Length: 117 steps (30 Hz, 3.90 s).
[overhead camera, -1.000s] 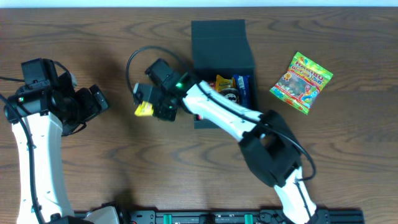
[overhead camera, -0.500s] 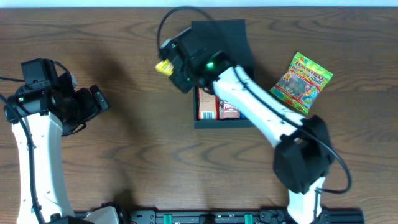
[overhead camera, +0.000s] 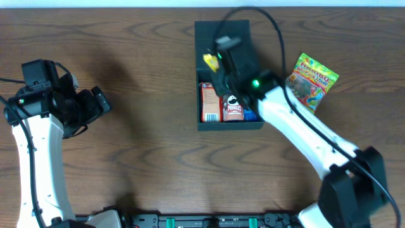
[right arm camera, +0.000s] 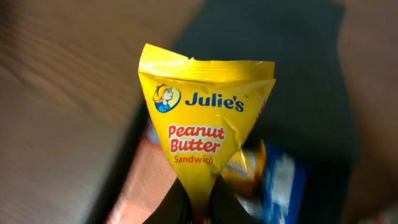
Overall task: Pack container
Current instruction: 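Carry the Peanut Butter packet over the box and lower it in, then release the Peanut Butter packet inside the box with the right gripper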
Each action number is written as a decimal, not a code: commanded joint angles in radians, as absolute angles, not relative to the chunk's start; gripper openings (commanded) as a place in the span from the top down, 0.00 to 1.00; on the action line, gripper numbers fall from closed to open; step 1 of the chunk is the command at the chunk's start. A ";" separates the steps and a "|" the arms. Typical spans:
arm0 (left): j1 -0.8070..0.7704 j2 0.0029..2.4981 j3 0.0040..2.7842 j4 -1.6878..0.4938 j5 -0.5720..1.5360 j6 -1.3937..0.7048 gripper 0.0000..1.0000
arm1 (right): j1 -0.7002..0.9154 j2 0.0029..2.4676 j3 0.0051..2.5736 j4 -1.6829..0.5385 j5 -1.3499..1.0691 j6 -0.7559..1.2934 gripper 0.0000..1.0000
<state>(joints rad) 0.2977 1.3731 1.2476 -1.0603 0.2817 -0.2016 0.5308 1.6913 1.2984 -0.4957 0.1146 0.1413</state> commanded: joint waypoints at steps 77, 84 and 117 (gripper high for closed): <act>0.302 1.378 1.243 -1.061 0.281 -0.195 0.05 | 0.444 1.640 0.887 -0.332 0.221 0.434 0.98; 0.302 1.378 1.243 -1.061 0.281 -0.195 0.05 | 0.447 1.574 0.903 -0.323 0.215 0.432 0.99; 0.302 1.378 1.243 -1.061 0.281 -0.195 0.05 | 0.447 1.576 0.895 -0.485 0.233 0.488 0.98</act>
